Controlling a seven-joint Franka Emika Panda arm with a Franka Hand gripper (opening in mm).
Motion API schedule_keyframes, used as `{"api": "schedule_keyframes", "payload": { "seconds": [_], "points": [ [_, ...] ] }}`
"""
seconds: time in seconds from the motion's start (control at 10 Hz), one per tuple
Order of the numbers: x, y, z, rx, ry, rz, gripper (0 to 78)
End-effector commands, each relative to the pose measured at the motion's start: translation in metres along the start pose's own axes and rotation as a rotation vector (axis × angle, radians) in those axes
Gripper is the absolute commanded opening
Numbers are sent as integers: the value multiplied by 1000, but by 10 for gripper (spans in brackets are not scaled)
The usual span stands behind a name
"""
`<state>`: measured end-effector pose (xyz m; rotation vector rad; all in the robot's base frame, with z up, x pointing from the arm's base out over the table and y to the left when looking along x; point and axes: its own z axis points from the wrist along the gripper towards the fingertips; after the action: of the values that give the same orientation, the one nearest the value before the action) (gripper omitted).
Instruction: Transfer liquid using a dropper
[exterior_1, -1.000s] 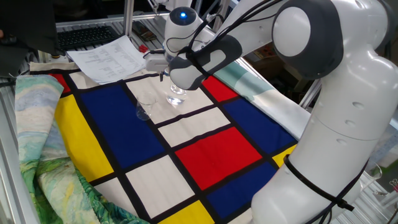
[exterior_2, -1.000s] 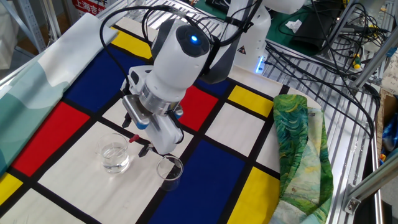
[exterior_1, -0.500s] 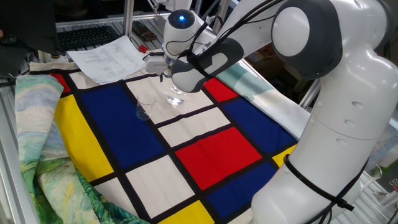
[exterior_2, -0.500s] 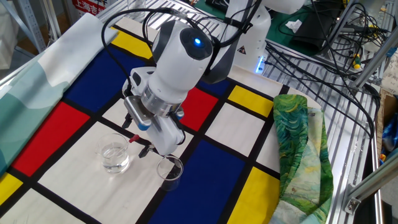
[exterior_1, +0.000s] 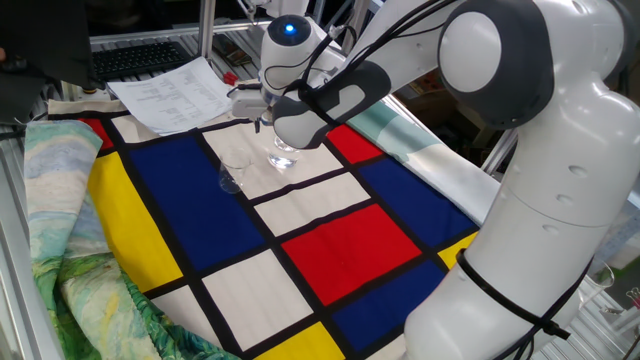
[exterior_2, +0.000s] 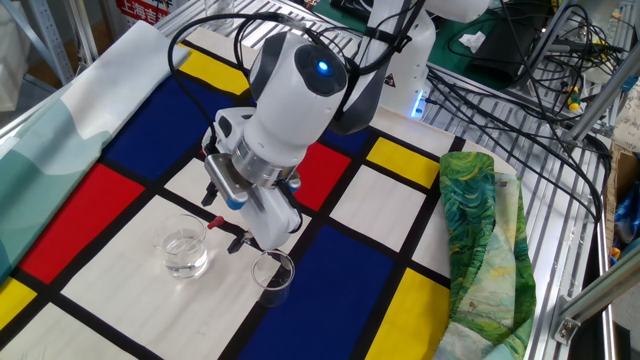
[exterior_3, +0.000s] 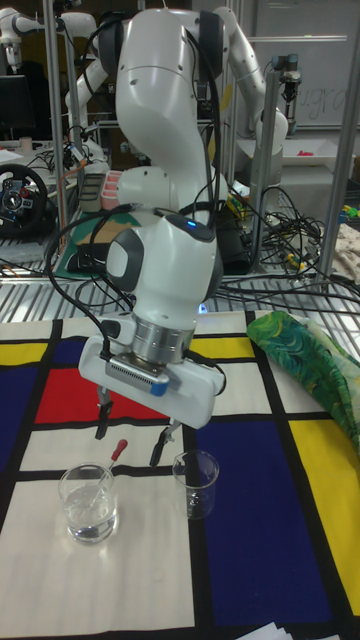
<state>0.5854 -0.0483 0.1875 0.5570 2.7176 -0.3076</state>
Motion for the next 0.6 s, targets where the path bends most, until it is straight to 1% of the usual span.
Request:
{"api": "schedule_keyframes", "payload": {
  "seconds": [0.1,0.2,0.6],
  "points": [
    [-1,0,-1,-2,6,-12,774],
    [-1,0,-1,-7,10,-16,774],
    [-1,0,-1,-8,1,-32,774]
  ]
}}
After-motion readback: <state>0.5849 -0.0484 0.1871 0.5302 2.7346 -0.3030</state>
